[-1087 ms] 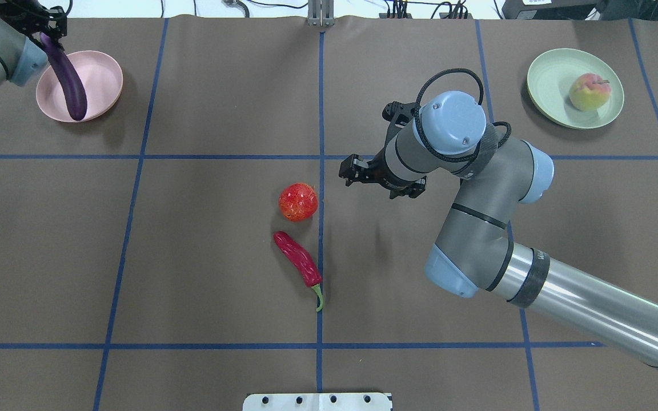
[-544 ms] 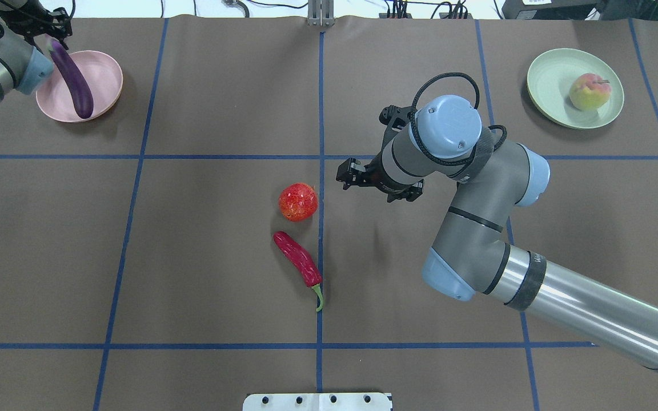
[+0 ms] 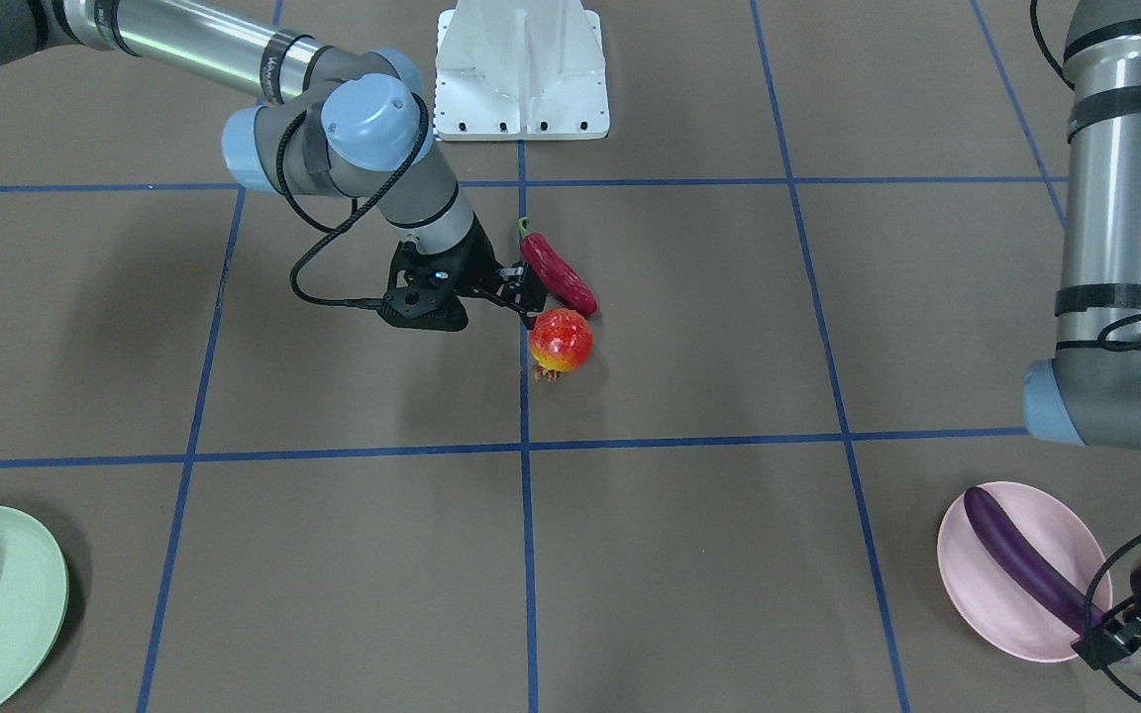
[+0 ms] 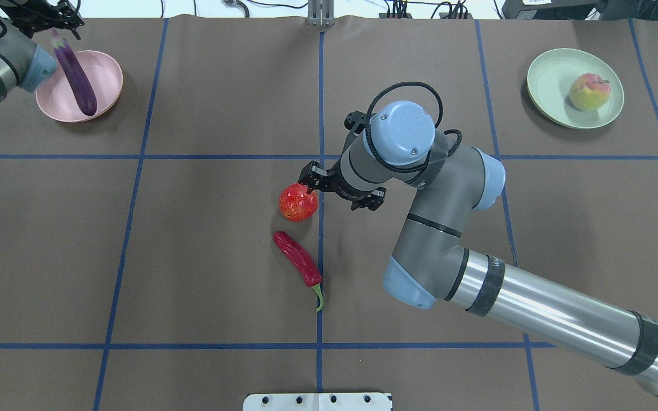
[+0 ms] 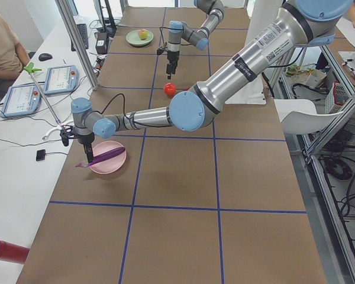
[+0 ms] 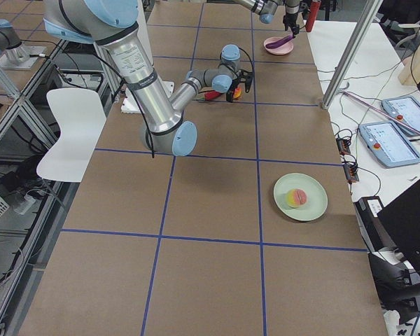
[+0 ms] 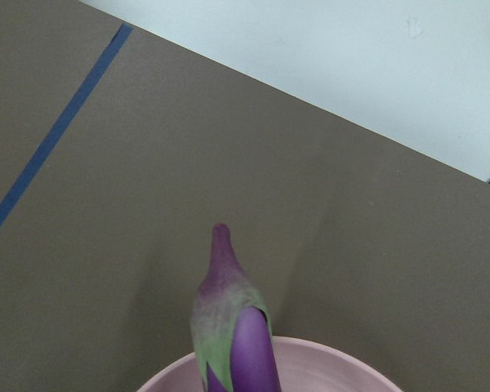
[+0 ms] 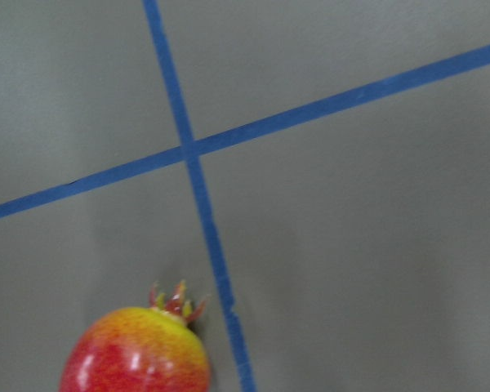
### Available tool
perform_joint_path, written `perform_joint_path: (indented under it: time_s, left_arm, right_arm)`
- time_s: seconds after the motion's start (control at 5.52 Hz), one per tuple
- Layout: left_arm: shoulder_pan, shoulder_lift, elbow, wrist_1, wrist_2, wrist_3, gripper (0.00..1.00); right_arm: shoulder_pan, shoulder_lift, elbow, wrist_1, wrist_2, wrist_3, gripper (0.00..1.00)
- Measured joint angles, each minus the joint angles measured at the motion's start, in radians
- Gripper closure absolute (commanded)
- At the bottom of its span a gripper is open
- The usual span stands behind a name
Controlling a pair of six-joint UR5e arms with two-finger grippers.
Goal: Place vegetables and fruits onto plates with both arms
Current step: 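Lower the right gripper onto the tomato and grasp it while the left releases the eggplant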
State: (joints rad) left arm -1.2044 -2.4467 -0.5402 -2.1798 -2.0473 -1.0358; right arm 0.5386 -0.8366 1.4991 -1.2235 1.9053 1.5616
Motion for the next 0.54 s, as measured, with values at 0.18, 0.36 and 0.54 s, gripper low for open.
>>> perform_joint_path:
  time_s: [0.18, 0.36, 0.54]
  left_arm:
    - [0.003, 0.001, -0.006, 0.000, 0.000, 0.000, 0.00]
    - [0.006, 0.003, -0.014, 0.000, 0.000, 0.000, 0.00]
    - [0.009, 0.004, -0.019, 0.000, -0.001, 0.000, 0.00]
  right_arm:
    - [-0.020, 0.035, -0.028, 0.002, -0.038, 0.018, 0.00]
    - [-0.035, 0.058, -0.050, 0.002, -0.059, 0.039, 0.00]
    - [-0.047, 0.071, -0.074, 0.003, -0.073, 0.055, 0.00]
